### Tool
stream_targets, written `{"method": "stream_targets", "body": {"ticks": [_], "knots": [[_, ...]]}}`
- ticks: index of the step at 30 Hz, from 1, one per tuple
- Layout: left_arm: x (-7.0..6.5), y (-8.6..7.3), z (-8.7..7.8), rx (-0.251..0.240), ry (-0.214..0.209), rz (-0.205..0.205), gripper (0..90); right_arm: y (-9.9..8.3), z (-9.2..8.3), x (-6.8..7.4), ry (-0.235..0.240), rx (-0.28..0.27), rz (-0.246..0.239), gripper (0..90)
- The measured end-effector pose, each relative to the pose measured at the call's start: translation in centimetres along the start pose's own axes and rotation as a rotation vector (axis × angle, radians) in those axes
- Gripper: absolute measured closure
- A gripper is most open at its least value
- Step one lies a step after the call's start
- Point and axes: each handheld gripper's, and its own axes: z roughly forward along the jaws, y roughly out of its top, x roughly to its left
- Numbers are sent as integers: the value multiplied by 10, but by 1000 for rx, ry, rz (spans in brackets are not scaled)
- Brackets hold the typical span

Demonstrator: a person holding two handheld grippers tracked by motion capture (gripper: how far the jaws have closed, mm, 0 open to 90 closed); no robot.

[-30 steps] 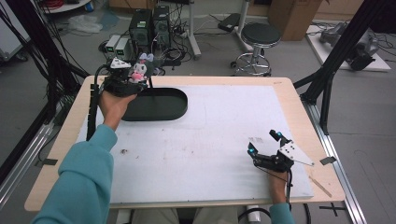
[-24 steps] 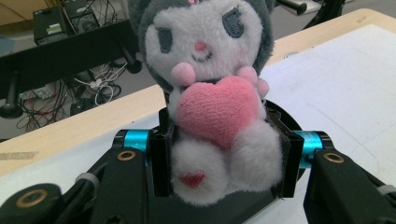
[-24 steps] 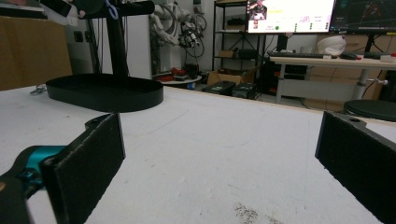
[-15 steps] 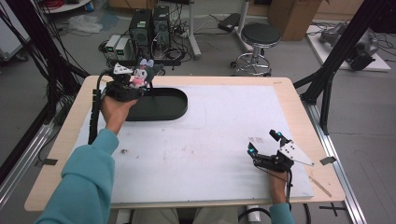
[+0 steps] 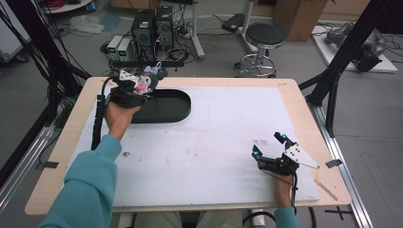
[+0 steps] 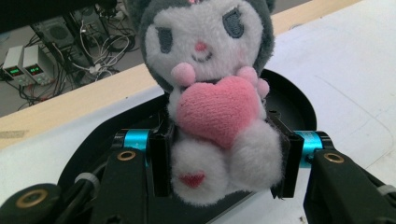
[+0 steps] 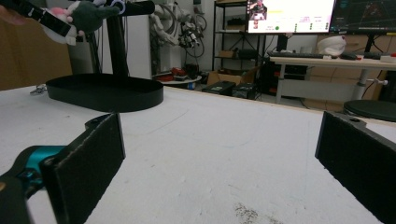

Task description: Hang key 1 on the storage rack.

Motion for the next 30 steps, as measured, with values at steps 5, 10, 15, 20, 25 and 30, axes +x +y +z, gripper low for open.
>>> {"method": "stream_targets", "body": {"ticks": [5, 10, 15, 20, 25, 30], "knots": [[0, -5, 3, 12, -3, -7, 530, 0, 0, 0, 0, 0, -1, 7], [1, -9, 7, 22, -4, -9, 530, 0, 0, 0, 0, 0, -1, 7], [1, -11, 11, 31, -2, -7, 530, 0, 0, 0, -1, 2, 3, 7], [2, -13, 16, 36, 1, -14, 530, 0, 0, 0, -1, 1, 1, 6], [7, -13, 19, 14, -4, -49, 529, 0, 0, 0, 0, 0, -1, 6], [11, -14, 22, 12, 10, -59, 526, 0, 0, 0, -2, 0, -1, 7]]}}
